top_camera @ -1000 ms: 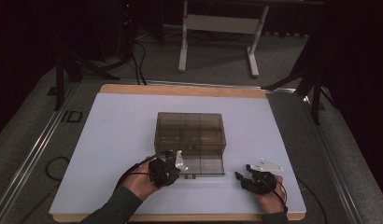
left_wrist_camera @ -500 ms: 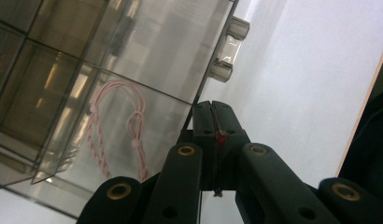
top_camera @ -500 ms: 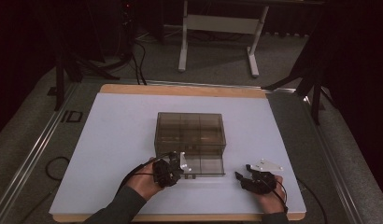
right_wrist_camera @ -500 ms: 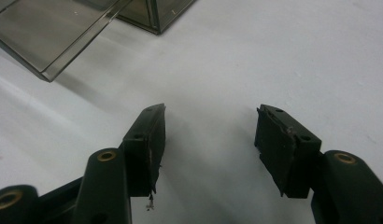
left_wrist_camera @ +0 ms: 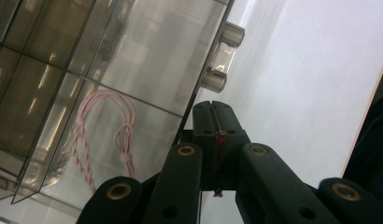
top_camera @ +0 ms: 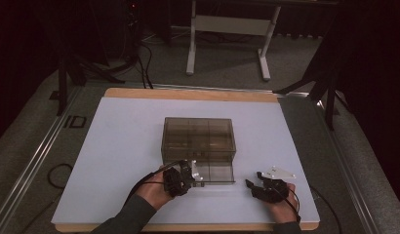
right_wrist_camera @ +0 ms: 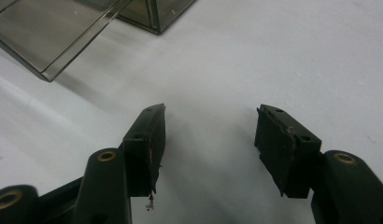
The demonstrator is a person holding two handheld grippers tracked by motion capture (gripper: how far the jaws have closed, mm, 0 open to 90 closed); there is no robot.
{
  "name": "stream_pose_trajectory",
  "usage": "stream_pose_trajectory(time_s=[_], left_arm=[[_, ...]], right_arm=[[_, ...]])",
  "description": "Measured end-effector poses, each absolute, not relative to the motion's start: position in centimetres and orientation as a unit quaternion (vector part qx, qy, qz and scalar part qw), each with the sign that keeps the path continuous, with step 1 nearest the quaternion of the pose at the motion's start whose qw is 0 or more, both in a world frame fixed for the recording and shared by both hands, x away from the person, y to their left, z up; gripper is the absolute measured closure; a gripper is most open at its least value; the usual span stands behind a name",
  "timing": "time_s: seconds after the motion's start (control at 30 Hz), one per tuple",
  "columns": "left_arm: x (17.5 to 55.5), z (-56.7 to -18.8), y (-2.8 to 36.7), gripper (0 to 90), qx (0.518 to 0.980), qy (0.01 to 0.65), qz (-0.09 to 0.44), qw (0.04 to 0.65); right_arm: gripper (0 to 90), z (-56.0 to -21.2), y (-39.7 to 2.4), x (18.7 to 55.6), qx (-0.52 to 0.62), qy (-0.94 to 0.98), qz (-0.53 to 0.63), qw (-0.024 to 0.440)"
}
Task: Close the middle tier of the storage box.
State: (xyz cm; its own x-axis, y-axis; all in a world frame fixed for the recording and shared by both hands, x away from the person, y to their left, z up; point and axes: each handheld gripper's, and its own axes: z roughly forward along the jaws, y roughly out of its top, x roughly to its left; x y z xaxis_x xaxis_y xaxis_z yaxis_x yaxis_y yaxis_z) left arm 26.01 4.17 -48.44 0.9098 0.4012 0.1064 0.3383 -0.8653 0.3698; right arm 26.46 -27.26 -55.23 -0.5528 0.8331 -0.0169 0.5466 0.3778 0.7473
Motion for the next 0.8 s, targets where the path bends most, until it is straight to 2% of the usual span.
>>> stream_pose_trajectory(time_s=[0.8], left_arm=[[26.77, -48.87, 3.68, 89.6, 0.961, 0.2, 0.1, 0.165]], right_arm=[[42.6, -55.23, -27.26, 26.46, 0.428, 0.805, 0.357, 0.201]])
